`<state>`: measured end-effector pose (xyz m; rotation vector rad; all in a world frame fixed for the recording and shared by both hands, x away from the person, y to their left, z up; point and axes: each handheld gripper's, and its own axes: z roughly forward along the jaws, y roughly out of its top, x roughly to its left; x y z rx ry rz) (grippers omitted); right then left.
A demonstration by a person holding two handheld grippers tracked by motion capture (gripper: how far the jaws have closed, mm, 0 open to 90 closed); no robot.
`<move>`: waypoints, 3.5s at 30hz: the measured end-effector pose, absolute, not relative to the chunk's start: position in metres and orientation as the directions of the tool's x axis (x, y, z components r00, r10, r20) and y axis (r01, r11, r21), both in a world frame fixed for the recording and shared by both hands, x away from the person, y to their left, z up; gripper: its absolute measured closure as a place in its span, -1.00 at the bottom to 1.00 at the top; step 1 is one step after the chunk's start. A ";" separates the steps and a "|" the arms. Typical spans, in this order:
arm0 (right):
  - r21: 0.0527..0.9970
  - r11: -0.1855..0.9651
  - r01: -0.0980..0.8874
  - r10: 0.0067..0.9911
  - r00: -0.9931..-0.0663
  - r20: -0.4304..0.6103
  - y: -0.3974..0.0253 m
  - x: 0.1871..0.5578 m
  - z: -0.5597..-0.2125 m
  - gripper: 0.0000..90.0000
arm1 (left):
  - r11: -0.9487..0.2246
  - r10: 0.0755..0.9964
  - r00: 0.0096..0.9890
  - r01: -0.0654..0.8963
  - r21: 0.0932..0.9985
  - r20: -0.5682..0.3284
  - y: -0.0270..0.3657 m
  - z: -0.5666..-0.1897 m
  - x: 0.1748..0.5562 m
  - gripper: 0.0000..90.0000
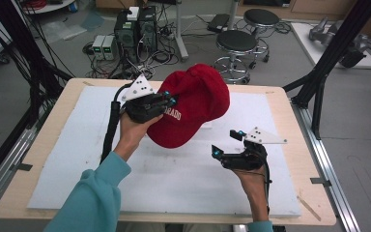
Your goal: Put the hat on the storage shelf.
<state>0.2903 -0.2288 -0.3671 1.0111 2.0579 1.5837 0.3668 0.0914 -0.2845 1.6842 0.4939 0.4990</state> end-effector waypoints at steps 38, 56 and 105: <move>0.930 0.002 0.367 0.553 -0.775 0.305 -0.195 0.321 -0.361 -0.22 | -0.121 0.567 0.822 0.019 0.992 0.054 0.069 -0.288 0.369 0.93; 0.931 -0.066 0.359 0.490 -0.801 0.344 -0.199 0.322 -0.360 0.51 | -0.120 0.567 0.822 0.017 0.993 0.054 0.071 -0.287 0.368 0.93; 0.948 0.061 0.313 0.497 -0.833 0.243 -0.191 0.321 -0.347 0.91 | -0.162 0.680 0.731 0.224 0.961 -0.056 0.153 -0.318 0.370 -0.76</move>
